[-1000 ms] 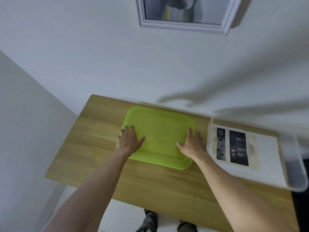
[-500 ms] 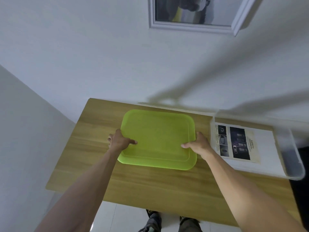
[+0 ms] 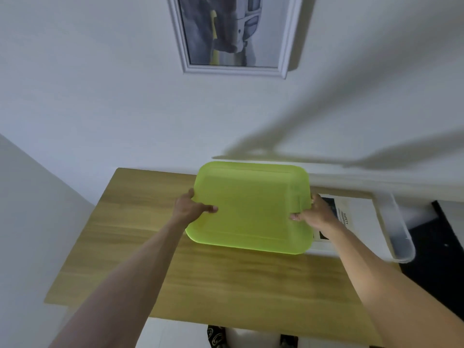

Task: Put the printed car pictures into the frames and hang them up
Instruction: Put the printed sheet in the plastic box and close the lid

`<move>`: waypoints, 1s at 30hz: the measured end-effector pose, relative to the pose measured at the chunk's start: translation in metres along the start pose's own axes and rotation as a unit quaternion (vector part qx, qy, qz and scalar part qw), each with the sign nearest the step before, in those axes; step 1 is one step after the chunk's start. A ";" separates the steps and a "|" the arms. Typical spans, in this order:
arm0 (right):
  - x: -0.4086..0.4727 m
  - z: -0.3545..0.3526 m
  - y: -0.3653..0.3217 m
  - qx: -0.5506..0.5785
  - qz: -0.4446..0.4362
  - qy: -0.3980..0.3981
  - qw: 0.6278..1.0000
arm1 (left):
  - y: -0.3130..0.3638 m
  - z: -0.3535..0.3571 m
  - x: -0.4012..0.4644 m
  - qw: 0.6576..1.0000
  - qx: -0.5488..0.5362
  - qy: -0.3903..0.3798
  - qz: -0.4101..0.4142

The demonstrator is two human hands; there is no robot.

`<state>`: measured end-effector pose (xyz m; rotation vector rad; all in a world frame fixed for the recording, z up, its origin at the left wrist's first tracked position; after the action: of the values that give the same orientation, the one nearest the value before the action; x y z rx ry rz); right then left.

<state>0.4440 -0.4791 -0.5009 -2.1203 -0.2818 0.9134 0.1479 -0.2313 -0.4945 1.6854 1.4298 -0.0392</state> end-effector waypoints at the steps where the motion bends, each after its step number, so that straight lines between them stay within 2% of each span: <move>1: -0.001 -0.016 0.005 -0.002 -0.004 0.005 1.000 | 0.012 0.010 -0.005 1.000 -0.002 0.000 0.006; 10: 0.001 -0.175 0.073 0.018 0.032 0.051 0.998 | 0.095 0.154 -0.042 0.999 0.043 -0.027 0.017; 14: 0.016 -0.221 0.090 0.012 0.037 0.057 0.998 | 0.131 0.195 -0.073 0.998 0.055 -0.011 0.017; 19: 0.037 -0.248 0.107 0.012 0.049 0.052 0.997 | 0.148 0.226 -0.075 0.997 0.075 0.008 0.009; 30: 0.067 -0.250 0.121 0.010 0.087 0.036 0.996 | 0.154 0.245 -0.062 0.994 0.102 0.015 -0.024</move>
<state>0.6532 -0.6732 -0.5192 -2.1798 -0.0514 0.9313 0.3722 -0.4225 -0.5159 1.8229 1.5304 -0.1945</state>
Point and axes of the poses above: each hand's wrist, its own x-axis towards the middle knuckle, its own z-axis out of the palm, y = z × x, the point moved 6 cm from there along x, towards the middle knuckle, and after that the axes turned 11 degrees about x, right-handed, at the moved point
